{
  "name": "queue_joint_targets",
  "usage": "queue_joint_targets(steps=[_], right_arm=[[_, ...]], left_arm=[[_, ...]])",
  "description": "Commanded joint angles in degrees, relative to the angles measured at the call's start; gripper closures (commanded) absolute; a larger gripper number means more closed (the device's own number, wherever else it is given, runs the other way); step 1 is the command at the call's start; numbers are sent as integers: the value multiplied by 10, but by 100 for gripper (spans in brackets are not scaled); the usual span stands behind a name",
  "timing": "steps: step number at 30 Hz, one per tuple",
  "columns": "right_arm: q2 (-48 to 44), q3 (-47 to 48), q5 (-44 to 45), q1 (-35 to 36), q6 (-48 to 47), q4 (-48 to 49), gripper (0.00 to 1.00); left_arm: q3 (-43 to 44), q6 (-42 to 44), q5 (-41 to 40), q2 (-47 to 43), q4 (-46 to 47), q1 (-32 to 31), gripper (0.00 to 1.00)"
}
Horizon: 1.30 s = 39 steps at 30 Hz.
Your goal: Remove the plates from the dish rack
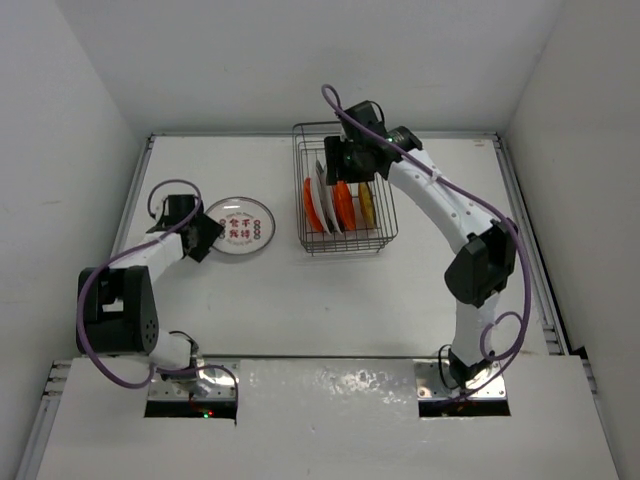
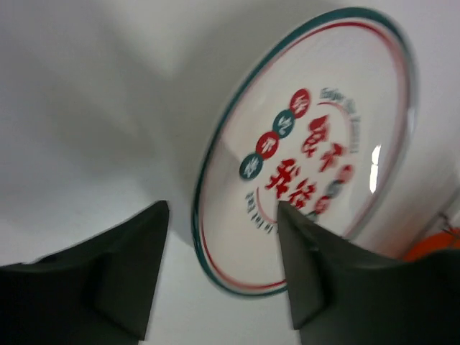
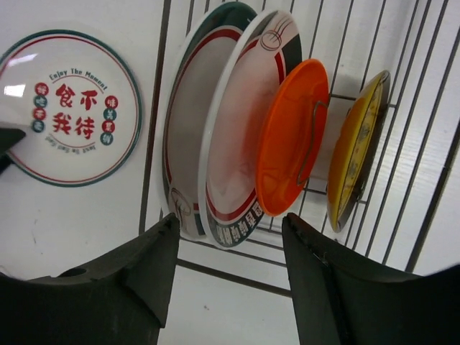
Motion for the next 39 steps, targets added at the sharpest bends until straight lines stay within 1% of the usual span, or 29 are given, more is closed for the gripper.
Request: queue_joint_targets(steps=[1,2,3,4,5,6,9,10,12,13,15,16,18,19,21,22,23,26,29,30,33,35,39], right_arm=[[23,24,-10,-3,31,7,43],[28,23,-9,-3,37,8,45],[31,21,-11,-3,38,15,46],[35,20,-11,-3,41,18,47],[43,20,-11,-3,44,20,50],[46,21,-11,-2,45,22,53],[61,25,-11,-3,49,29,54],[68,26,-15,-3,51,31,55],[74,27,-17,-3,53,34,58],[76,25,-18,-2,55,36,64],[76,14,-17,-1,56,44,70],[75,9,-16,-1,61,48,75],[72,2,-16,-2,64,57,79],[70,0,-15,-2,69,61,84],[61,-5,-16,-2,74,70,90],[57,-7,-18,-1,76,76,93],[51,-10,-24,-2,81,85,97],[21,-9,-28,-3,88,98,100],[-21,-8,-32,-3,85,118,100],[-32,-2,-28,-2,84,120,100],[-63,22,-28,-4,75,122,100],[-76,48,-32,-3,69,111,100],[-109,59,-51,-4,45,111,100]], left_arm=[[-39,-18,-24,-31,-21,4,38],[-57,-24,-33,-38,-30,4,32],[-63,-26,-41,-52,-41,4,20],[-67,-26,-49,-57,-51,4,17],[-68,-25,-62,-62,-73,4,11],[-64,-24,-67,-70,-87,4,1],[-33,-14,-88,-85,-149,4,0],[-12,-6,-96,-94,-176,4,0],[13,7,-101,-104,-201,4,0],[40,20,-103,-115,-220,4,0],[68,34,-101,-127,-234,4,0],[96,50,-98,-136,-245,4,0],[126,66,-90,-141,-252,4,0],[155,81,-78,-139,-258,4,0],[187,94,-64,-133,-268,4,0],[215,107,-43,-130,-271,4,0],[229,113,-33,-126,-270,4,0],[286,132,7,-115,-270,4,0],[333,136,66,-101,-261,4,0],[344,132,100,-99,-248,4,0],[351,113,154,-92,-215,4,0],[353,99,174,-86,-201,4,0],[376,82,221,-73,-177,4,0]])
